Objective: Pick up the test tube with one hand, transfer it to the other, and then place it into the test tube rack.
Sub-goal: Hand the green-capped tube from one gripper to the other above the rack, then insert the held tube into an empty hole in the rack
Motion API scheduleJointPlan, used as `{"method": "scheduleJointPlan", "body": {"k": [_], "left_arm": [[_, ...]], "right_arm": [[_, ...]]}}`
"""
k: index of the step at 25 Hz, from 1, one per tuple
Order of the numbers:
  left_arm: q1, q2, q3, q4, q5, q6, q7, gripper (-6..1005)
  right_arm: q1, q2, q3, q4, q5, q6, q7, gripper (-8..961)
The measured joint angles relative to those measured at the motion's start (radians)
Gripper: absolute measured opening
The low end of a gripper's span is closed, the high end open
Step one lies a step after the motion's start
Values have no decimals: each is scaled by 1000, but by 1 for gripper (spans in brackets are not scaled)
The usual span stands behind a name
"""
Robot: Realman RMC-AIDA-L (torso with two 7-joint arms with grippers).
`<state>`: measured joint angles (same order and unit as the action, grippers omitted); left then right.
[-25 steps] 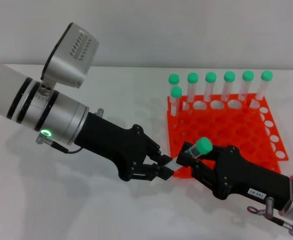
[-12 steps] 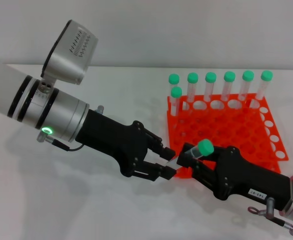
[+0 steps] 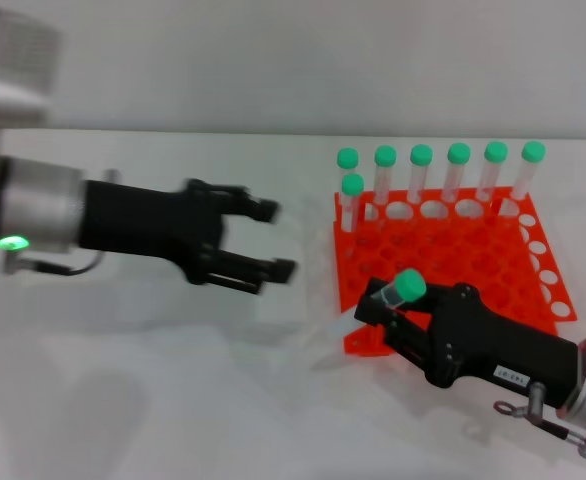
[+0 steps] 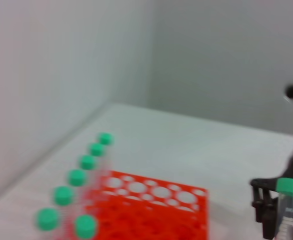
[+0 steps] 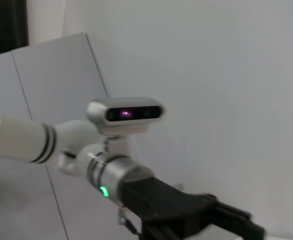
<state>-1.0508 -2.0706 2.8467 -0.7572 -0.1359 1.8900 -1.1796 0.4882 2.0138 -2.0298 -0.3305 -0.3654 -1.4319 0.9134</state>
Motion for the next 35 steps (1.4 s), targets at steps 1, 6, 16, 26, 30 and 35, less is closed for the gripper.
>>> {"method": "scheduleJointPlan", "body": {"k": [1,6,16,26,30,35], "left_arm": [[27,0,0,-22,-39,15,0,633],[206,-2,0,-88,-262,50,9,838],[646,-8,0,107,-698,-13,229,894],[824,-10,-1,403,-783,-140,457,893],[828,-9,-1,447,-783,-149,470,893],[827,-8,-1,459,-776,-169,473,894]], "right_arm": [[5,-1,1,0,0,7,-1,206],[42,-7,13,3,4,31,-10,206],[99,-65,103,1,0,105,-18,207],[172,-99,168,-7,-87,283,-27,207],[177,-88,241,-9,-158,339,-39,208],[187,-80,286,-20,-209,387,-45,208]]}}
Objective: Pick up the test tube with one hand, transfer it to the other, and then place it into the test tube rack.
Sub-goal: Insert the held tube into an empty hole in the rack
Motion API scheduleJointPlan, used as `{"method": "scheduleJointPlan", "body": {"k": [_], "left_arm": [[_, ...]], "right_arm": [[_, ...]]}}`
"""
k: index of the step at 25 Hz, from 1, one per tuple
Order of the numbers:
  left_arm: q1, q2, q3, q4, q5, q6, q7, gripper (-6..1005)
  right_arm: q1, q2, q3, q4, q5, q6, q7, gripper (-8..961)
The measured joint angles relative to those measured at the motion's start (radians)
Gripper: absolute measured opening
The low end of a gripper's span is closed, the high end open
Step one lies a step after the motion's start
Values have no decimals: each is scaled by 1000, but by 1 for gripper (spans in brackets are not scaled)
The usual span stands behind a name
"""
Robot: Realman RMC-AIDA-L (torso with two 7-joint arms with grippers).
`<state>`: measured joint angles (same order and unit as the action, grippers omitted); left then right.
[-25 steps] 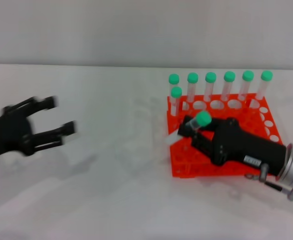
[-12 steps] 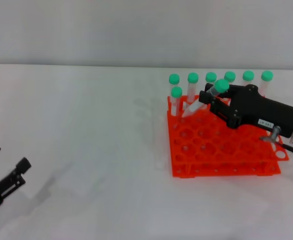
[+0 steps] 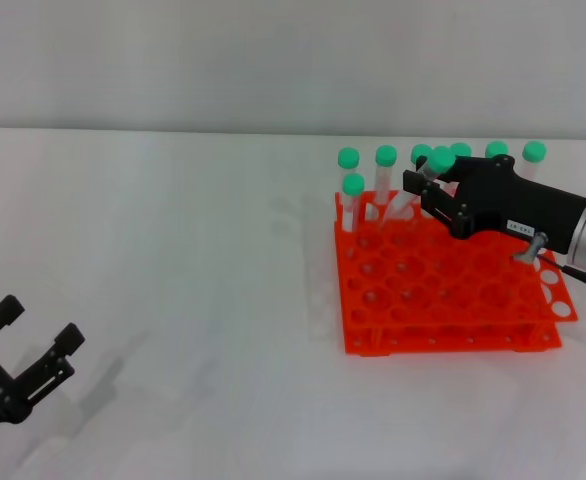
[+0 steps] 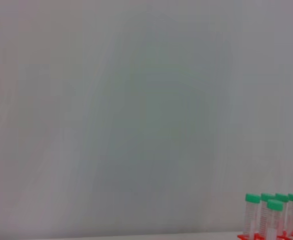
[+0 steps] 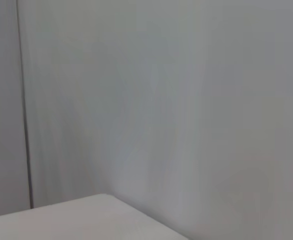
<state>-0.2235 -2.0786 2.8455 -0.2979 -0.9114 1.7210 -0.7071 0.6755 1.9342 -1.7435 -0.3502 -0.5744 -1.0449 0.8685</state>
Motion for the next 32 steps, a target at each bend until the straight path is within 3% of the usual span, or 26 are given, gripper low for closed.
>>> {"method": "scheduleJointPlan", "body": {"k": [12,21,27,32], "left_arm": [[-27,0,0,4,6,-18,-5,893],[-27,0,0,15,7,-30,-5,894],[-25,0,0,19,7,-31,-3,894],[-19,-1,0,24,7,-32,-1,894]], "right_arm": [[42,29,-3,-1,-70,88,4,206],[61,39,0,-28,-123,131,4,207],[97,67,1,-50,-248,211,13,208],[108,73,-2,-56,-274,212,13,250]]}}
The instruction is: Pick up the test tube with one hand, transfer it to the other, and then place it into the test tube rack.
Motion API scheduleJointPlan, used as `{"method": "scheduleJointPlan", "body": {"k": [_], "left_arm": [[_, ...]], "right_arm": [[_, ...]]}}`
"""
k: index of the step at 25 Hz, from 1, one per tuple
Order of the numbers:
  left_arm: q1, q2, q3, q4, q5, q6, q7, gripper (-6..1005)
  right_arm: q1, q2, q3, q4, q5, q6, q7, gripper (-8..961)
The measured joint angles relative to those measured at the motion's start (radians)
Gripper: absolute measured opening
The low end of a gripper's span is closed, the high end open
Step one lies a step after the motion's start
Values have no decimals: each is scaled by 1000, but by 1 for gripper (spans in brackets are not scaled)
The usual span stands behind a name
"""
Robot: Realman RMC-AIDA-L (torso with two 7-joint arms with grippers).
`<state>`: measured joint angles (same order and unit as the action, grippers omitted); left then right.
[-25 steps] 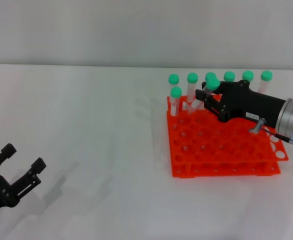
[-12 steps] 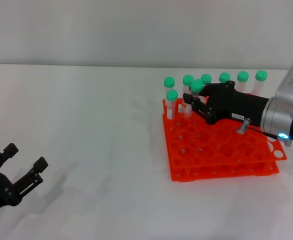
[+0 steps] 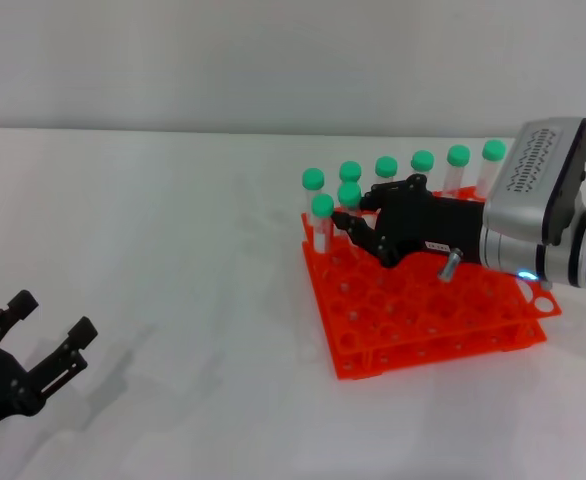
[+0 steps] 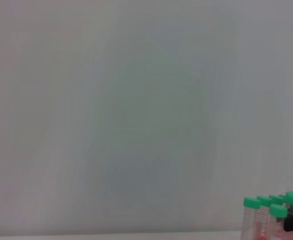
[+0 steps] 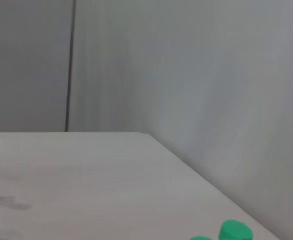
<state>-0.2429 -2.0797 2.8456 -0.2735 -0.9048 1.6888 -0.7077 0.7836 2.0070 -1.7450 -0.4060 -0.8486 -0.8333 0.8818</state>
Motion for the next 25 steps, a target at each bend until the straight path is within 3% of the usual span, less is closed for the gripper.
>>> {"method": "scheduleJointPlan", "body": {"k": [7,14,19,25], "left_arm": [[4,0,0,13,1,-7,2,894],[-1,1,0,21,1,-9,3,893],[-5,1,0,22,1,-11,4,893],[-7,4,0,19,-20,-17,4,893]], "right_arm": [[-13,-2,8,-18,-1,2,0,349],[-50,-4,48,-36,1,-13,-7,582],[-106,-26,130,-54,0,-132,14,686],[-202,-53,144,-111,4,-238,75,797]]}}
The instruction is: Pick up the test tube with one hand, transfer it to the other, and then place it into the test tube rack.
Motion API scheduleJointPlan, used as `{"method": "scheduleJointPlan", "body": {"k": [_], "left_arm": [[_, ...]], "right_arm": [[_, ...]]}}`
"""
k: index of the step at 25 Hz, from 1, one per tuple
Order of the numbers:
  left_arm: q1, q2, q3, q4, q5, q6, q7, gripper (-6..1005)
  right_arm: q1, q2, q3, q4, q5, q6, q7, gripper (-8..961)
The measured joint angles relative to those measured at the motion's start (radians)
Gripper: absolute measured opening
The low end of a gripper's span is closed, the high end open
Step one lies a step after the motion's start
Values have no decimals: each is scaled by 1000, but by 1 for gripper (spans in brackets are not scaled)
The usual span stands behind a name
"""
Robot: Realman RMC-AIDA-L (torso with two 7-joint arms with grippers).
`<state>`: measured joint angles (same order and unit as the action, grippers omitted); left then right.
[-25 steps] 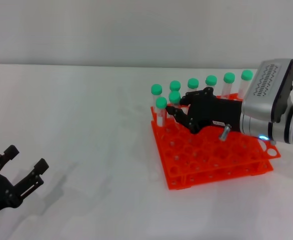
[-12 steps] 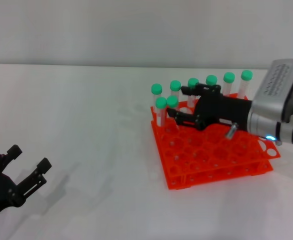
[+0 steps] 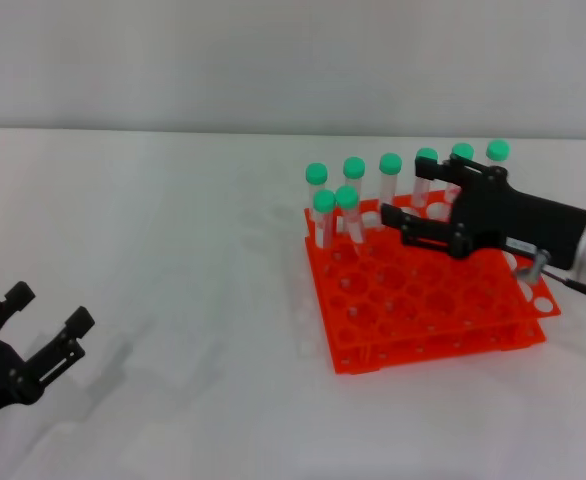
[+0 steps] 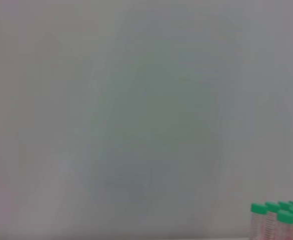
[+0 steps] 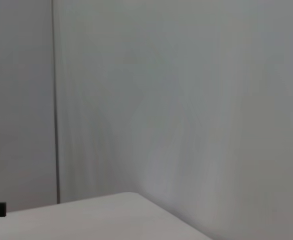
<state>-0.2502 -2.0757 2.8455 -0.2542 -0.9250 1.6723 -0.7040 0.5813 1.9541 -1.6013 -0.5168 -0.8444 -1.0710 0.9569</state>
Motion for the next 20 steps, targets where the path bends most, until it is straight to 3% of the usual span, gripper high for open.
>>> {"method": "scheduleJointPlan", "body": {"k": [7,12,16,20], "left_arm": [[-15,1,0,-8,-44,-4,3,893],[-24,1,0,-8,-112,-6,13,893],[-25,1,0,-8,-181,-7,25,893],[-31,0,0,-5,-223,-7,26,893]], "right_arm": [[-152,5,126,-26,-3,-109,-21,806],[-284,23,285,-22,-5,-196,-99,803],[-352,44,378,-4,-1,-269,-171,802],[-377,45,443,66,6,-335,-206,802]]}}
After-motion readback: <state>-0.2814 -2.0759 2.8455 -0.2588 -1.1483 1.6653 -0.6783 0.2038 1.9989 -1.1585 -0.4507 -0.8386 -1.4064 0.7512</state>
